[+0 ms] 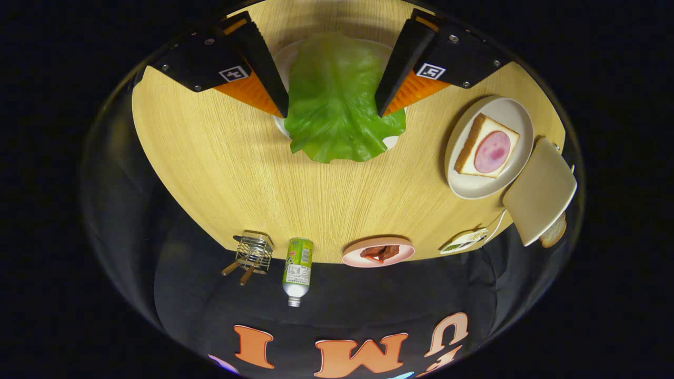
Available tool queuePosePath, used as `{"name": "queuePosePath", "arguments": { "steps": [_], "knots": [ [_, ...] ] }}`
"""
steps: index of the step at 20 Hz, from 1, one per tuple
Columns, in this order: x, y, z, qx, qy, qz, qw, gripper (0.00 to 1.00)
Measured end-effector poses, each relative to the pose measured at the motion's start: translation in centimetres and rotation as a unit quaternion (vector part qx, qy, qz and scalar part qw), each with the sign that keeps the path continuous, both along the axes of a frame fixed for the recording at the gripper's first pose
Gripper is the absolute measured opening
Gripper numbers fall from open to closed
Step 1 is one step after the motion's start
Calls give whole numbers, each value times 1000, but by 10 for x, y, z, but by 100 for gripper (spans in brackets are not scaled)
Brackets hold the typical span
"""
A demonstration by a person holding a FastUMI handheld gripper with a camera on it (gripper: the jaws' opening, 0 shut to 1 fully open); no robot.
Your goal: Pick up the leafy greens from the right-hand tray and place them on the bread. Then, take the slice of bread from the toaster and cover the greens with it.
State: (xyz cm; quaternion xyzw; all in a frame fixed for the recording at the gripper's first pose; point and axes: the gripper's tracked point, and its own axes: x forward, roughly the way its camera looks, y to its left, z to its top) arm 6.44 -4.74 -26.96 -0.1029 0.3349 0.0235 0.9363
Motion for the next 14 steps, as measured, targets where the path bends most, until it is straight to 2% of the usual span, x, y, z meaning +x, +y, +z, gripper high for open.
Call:
{"name": "queuePosePath", "arguments": {
  "steps": [5, 6, 11, 13, 14],
  "knots": [
    [1, 1, -8, 11, 17, 0, 1000, 99],
    [0, 2, -9, 16, 21, -1, 1000, 94],
    [0, 2, -10, 21, 31, 4, 999, 84],
    [0, 1, -10, 21, 30, 6, 999, 76],
    [0, 1, -9, 21, 30, 5, 999, 66]
  ]
}}
